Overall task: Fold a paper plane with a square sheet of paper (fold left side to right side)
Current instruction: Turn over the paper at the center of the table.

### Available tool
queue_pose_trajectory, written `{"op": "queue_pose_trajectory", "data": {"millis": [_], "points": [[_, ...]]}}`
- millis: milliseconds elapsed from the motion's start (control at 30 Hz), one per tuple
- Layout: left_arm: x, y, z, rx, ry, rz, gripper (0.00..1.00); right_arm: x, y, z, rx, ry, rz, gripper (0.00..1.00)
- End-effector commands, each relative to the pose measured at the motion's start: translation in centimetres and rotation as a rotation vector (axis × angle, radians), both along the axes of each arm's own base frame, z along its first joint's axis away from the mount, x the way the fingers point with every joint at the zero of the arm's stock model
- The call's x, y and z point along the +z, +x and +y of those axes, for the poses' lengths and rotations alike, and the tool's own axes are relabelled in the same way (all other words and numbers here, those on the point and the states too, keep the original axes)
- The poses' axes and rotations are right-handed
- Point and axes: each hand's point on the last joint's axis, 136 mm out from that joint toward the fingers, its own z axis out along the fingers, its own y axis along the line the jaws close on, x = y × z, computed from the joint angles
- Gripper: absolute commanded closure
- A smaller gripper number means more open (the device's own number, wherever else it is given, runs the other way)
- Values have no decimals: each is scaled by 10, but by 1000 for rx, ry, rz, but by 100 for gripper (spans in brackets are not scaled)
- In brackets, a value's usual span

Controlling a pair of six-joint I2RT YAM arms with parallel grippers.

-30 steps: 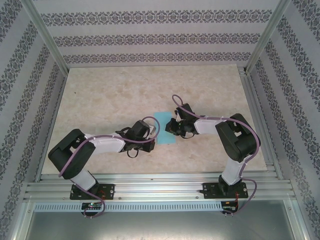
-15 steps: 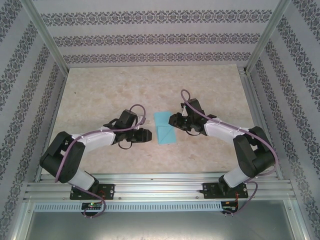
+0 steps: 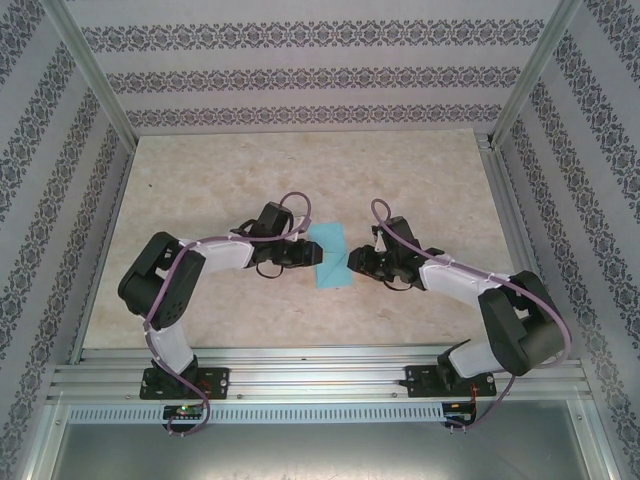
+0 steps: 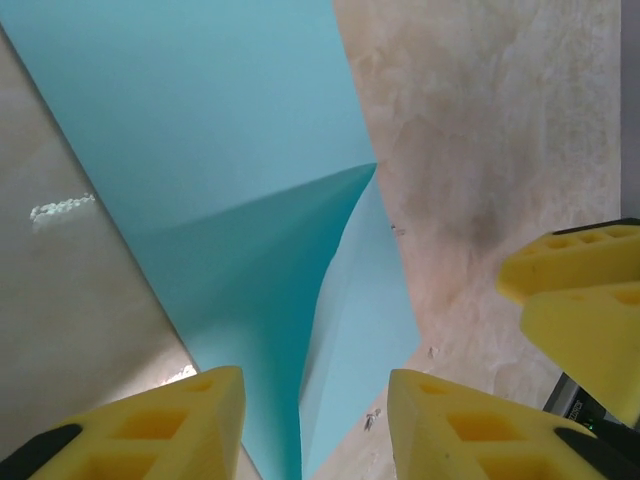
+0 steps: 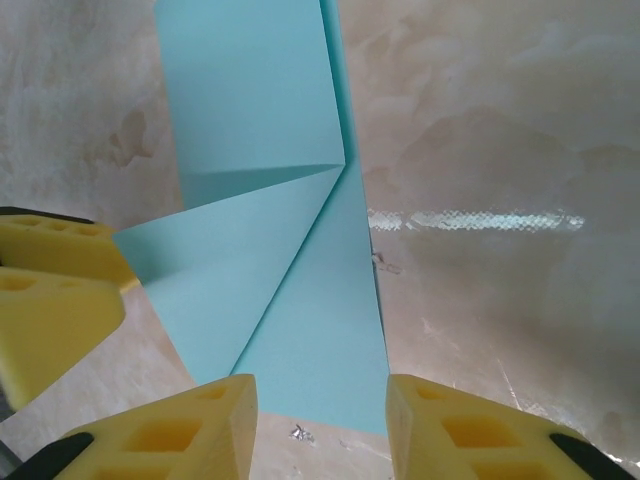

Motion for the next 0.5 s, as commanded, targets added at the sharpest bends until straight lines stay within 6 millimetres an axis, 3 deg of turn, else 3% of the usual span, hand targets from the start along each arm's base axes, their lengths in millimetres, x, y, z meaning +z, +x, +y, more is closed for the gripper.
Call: {"op": "queue_pose_trajectory", "data": {"millis": [0,267,467], "points": [[5,12,-9,-19,-36,-31,62,9,3,1,7,36,-43,59],[12,15,-4,2,-52,-51,93,12,4,15,-3,159,-49,53],[12,11,10,29,-57,-52,95,13,14,31,-8,251,-43,51]]}}
